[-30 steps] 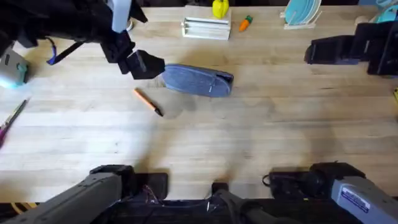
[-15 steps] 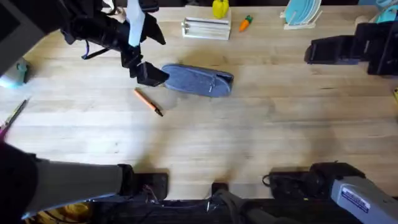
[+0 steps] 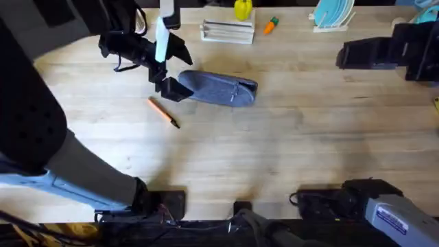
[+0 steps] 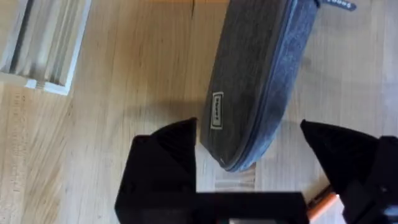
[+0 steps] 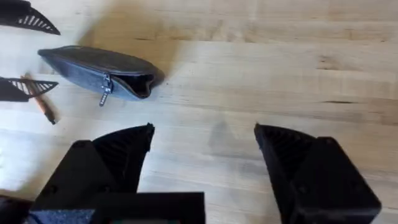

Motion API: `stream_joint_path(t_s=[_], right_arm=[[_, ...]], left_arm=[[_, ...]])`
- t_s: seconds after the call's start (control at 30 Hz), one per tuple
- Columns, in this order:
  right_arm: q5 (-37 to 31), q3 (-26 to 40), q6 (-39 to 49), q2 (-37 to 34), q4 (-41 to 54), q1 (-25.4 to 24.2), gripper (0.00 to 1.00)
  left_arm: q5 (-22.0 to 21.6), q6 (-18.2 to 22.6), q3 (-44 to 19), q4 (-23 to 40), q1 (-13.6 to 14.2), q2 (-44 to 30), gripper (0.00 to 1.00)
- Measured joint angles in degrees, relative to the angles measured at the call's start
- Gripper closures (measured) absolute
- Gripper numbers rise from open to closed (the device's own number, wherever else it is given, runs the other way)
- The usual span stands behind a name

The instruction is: Unzip the bag, pick up the pens from the table one at a time and place them inside, then zip the bag closed.

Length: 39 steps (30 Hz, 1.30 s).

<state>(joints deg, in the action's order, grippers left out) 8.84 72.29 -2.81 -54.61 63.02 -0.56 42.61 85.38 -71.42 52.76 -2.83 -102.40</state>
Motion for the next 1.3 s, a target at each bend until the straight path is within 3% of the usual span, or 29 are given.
stream_joint_path(t_s=[0.17,0.63,0.67,0.8,0.87,1.13,1.3], right_arm=[[0.0,0.0,0.0,0.0,0.01,0.0,0.006],[0.0,0.0,0.0,0.0,0.02,0.0,0.006],[0.0,0.0,0.0,0.0,0.02,0.0,0.006],[0.38,0.0,-0.75,0.0,0.53,0.0,0.006],[1.31,0.0,-2.18,0.0,1.51,0.0,0.005],[10.46,0.04,-8.42,-1.54,1.94,0.18,0.003],[15.1,0.09,-10.67,-7.64,1.6,5.38,0.004]], left_arm=[[2.41,0.16,0.0,-0.06,0.0,-1.41,0.01],[0.66,0.17,0.0,0.03,0.0,-1.59,0.007],[0.68,0.0,0.0,0.21,0.0,-1.59,0.047],[0.63,0.17,0.0,0.3,0.0,-1.59,0.668],[0.36,0.45,0.0,-0.01,0.0,-1.59,0.918],[0.18,0.57,0.0,-0.05,0.04,-1.57,0.958],[0.15,0.59,0.0,-0.12,0.04,-1.57,0.96]])
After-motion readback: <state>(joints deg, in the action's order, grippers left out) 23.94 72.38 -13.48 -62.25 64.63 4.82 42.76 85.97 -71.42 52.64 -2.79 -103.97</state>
